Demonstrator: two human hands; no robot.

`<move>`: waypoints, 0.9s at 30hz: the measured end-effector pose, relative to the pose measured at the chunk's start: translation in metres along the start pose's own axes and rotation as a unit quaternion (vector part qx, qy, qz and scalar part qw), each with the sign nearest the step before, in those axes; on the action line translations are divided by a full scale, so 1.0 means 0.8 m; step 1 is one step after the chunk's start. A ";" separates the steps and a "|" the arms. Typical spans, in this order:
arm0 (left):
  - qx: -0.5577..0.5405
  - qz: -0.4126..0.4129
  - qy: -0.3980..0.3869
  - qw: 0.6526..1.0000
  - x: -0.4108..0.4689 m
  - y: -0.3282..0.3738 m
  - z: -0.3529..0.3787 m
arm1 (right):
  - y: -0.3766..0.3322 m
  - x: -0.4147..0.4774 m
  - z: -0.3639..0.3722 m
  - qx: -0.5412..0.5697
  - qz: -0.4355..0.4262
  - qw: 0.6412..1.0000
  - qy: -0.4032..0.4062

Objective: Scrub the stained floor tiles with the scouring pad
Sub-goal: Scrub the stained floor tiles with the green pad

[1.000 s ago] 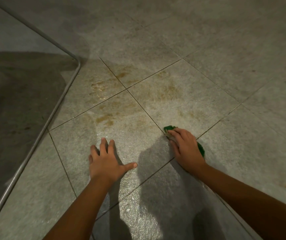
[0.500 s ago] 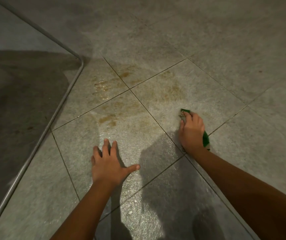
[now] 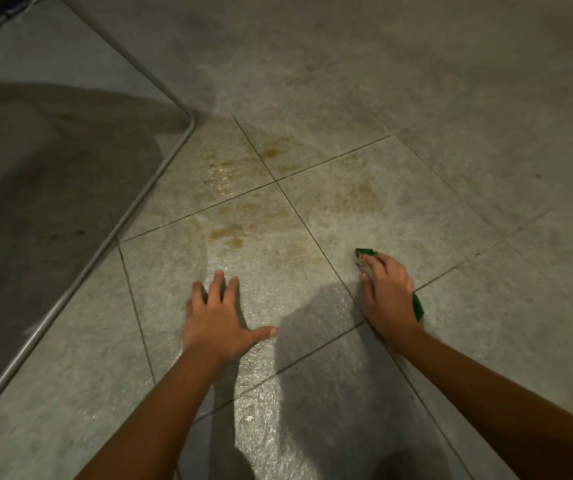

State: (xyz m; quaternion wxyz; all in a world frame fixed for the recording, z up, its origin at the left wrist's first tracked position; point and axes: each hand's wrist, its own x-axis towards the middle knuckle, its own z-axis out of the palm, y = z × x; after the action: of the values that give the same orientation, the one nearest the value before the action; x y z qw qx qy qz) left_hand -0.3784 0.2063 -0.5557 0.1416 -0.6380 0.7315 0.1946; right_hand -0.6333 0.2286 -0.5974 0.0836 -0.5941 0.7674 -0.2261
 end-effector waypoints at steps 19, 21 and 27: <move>0.043 0.019 -0.040 0.998 0.007 -0.100 -0.057 | -0.087 -0.004 0.042 0.046 -0.100 0.993 -0.044; 0.049 0.018 -0.044 0.998 0.006 -0.111 -0.053 | -0.073 0.004 0.032 0.029 -0.049 0.998 -0.033; 0.097 0.042 -0.004 0.994 0.024 -0.123 -0.057 | -0.088 0.025 0.027 -0.006 0.038 0.998 -0.041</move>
State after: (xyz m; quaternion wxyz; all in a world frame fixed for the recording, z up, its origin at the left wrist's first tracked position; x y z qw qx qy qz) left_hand -0.2819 0.1574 -0.5340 0.1982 -0.5892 0.7723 0.1310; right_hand -0.5685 0.1910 -0.5823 0.1195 -0.5741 0.7866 -0.1934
